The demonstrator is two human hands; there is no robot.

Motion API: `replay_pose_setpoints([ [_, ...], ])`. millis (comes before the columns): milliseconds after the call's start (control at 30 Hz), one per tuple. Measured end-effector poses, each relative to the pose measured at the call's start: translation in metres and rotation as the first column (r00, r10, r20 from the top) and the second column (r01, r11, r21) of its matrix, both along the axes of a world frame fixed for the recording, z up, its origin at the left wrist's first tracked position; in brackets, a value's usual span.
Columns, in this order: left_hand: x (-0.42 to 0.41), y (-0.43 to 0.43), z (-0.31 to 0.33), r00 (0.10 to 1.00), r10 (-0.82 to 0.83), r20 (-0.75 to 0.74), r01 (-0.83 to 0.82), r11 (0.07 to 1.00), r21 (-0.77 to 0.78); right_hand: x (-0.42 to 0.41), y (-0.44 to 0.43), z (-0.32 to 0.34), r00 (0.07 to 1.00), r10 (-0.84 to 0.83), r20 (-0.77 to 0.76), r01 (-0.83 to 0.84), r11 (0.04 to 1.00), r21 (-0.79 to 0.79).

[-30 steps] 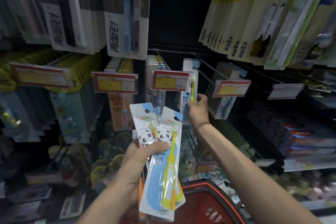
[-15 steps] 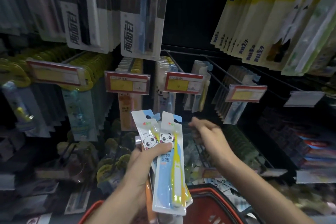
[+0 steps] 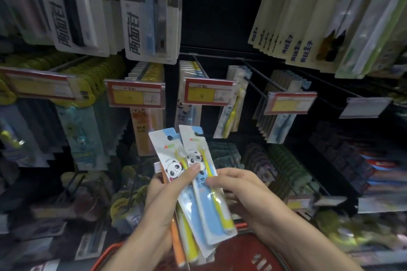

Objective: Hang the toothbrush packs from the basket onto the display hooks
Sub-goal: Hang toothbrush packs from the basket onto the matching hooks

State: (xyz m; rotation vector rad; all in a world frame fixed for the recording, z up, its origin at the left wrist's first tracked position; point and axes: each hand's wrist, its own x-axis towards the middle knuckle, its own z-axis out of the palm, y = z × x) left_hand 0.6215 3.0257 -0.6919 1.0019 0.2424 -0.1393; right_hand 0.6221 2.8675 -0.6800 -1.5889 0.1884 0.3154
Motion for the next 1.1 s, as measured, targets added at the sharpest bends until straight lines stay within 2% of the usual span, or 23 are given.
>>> replay_pose_setpoints([
  [133, 0.001, 0.005, -0.002, 0.996, -0.081, -0.032, 0.08, 0.996, -0.042, 0.008, -0.01, -0.005, 0.998, -0.031, -0.054, 0.035, 0.997, 0.07],
  [267, 0.004, 0.009, -0.004, 0.996, -0.085, -0.032, 0.086, 0.996, 0.027, 0.016, -0.017, -0.003, 0.997, -0.069, -0.034, 0.071, 0.995, 0.073],
  [467, 0.01, 0.012, -0.011, 0.999, 0.002, -0.035, 0.002, 0.996, 0.09, 0.046, -0.031, 0.0, 0.916, -0.343, 0.206, 0.364, 0.929, -0.072],
  [600, 0.014, 0.012, -0.01, 0.999, -0.001, -0.043, 0.004, 0.997, 0.076, 0.071, -0.041, 0.01, 0.844, -0.377, 0.381, 0.441, 0.893, -0.093],
  [900, 0.021, 0.015, -0.015, 0.989, -0.025, -0.146, 0.04, 0.994, 0.1, 0.113, -0.056, 0.002, 0.785, -0.521, 0.335, 0.526, 0.846, 0.085],
  [1100, 0.02, 0.013, -0.012, 0.986, -0.044, -0.163, 0.061, 0.993, 0.097, 0.131, -0.055, 0.0, 0.767, -0.548, 0.334, 0.563, 0.824, 0.06],
])
